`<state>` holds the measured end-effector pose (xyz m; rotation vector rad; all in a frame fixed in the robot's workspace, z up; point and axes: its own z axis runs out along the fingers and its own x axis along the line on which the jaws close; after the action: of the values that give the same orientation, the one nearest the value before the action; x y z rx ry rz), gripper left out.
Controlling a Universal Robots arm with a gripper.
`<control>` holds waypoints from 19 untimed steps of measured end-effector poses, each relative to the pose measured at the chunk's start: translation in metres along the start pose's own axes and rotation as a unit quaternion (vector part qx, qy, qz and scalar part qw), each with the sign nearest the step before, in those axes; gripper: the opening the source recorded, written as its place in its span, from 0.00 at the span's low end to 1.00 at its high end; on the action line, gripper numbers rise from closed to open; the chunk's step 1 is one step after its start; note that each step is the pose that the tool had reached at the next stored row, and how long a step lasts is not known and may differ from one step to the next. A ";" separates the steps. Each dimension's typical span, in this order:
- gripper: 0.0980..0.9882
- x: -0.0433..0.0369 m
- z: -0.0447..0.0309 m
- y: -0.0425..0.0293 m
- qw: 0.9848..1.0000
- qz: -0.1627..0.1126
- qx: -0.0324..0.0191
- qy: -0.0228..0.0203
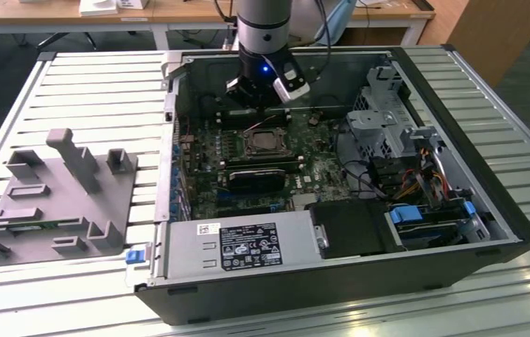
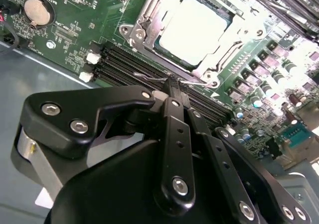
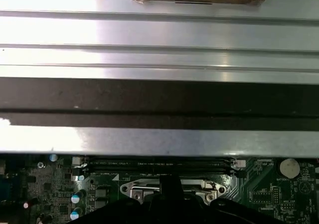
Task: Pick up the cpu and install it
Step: 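Install the first cpu locking lever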
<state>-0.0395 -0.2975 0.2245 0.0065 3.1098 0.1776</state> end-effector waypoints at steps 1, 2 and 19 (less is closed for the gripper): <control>0.01 -0.0007 0.0005 0.0001 1.000 0.000 0.000 0.000; 0.01 -0.0014 0.0010 0.0002 1.000 0.000 0.000 0.000; 0.01 -0.0141 0.0109 0.0035 1.000 0.000 0.000 0.000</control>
<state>-0.0251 -0.2928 0.2144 0.0066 3.1098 0.1776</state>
